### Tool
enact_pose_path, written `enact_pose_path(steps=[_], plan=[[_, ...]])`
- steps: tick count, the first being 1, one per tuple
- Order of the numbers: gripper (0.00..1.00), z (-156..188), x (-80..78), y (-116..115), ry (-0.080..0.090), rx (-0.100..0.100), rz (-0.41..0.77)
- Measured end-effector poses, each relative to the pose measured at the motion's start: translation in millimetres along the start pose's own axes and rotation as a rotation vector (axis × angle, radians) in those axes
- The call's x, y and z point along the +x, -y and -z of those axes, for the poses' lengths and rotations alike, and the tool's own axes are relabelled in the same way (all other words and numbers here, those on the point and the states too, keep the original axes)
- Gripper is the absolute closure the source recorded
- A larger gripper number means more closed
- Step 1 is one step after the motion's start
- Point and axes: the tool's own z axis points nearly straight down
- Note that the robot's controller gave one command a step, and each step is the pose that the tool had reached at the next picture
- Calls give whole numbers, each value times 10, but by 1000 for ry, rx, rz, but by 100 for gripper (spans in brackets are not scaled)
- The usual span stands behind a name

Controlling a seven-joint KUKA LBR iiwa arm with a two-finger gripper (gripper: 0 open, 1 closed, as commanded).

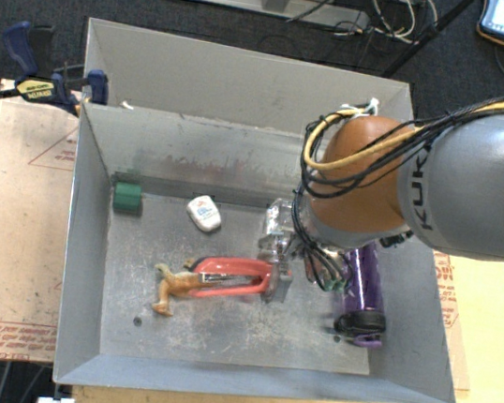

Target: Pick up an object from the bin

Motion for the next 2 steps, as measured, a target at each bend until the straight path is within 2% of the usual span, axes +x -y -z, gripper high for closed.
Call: enact_pose_path(steps=[1,2], plan=[[100,562,-187,-16,8,0,-4],[100,1083,-273,-47,1,0,61]])
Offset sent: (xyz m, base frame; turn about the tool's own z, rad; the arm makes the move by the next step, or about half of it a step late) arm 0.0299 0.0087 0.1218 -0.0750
